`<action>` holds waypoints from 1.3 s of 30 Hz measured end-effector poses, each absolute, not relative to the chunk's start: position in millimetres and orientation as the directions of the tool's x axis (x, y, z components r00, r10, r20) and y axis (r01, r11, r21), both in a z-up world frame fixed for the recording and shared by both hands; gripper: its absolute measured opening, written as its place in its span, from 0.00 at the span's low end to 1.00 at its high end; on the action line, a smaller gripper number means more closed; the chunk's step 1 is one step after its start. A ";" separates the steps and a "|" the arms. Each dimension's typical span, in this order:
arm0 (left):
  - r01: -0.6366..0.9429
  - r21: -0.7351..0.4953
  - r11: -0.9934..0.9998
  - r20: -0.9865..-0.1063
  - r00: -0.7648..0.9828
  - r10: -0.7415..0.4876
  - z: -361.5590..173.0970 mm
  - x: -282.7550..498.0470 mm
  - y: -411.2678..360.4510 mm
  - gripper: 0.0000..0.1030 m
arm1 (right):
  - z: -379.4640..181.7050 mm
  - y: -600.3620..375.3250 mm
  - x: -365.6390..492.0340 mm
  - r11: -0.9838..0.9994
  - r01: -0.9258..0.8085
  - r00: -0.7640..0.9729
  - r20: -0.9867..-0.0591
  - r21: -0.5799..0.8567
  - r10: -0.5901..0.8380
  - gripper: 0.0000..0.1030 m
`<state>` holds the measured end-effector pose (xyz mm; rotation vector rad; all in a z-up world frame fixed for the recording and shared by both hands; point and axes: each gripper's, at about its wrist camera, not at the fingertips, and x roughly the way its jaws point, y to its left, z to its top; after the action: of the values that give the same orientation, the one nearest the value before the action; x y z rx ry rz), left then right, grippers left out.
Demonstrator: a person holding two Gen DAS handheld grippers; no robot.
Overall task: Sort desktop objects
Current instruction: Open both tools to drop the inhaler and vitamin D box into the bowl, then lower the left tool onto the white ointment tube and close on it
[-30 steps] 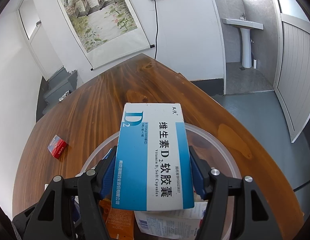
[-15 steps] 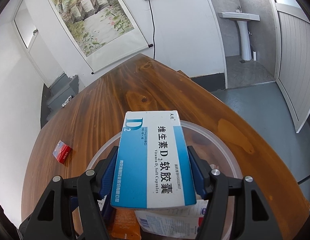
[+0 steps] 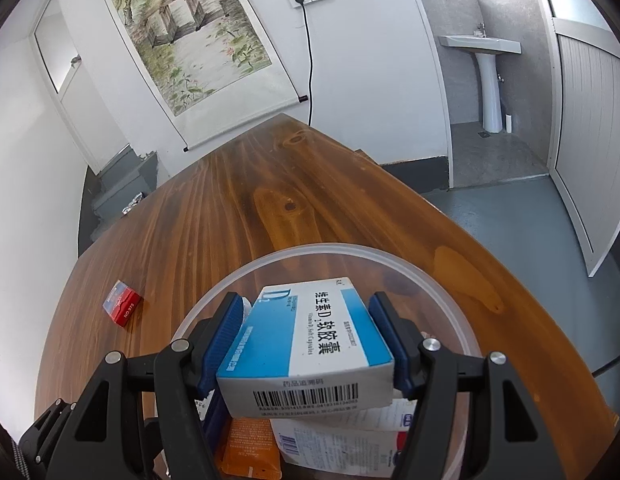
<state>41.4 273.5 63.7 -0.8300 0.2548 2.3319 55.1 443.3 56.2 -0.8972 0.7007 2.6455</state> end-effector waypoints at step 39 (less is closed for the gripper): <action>-0.232 -0.024 -0.972 -0.735 -0.655 0.175 23.7 -13.5 145.3 0.53 | 64.7 382.5 60.8 -0.948 -0.253 -0.858 -0.498 0.195 0.127 0.69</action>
<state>-13.5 145.3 23.7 -1.1731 0.1051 2.6686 60.8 382.5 64.7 -0.7318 0.3783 2.8248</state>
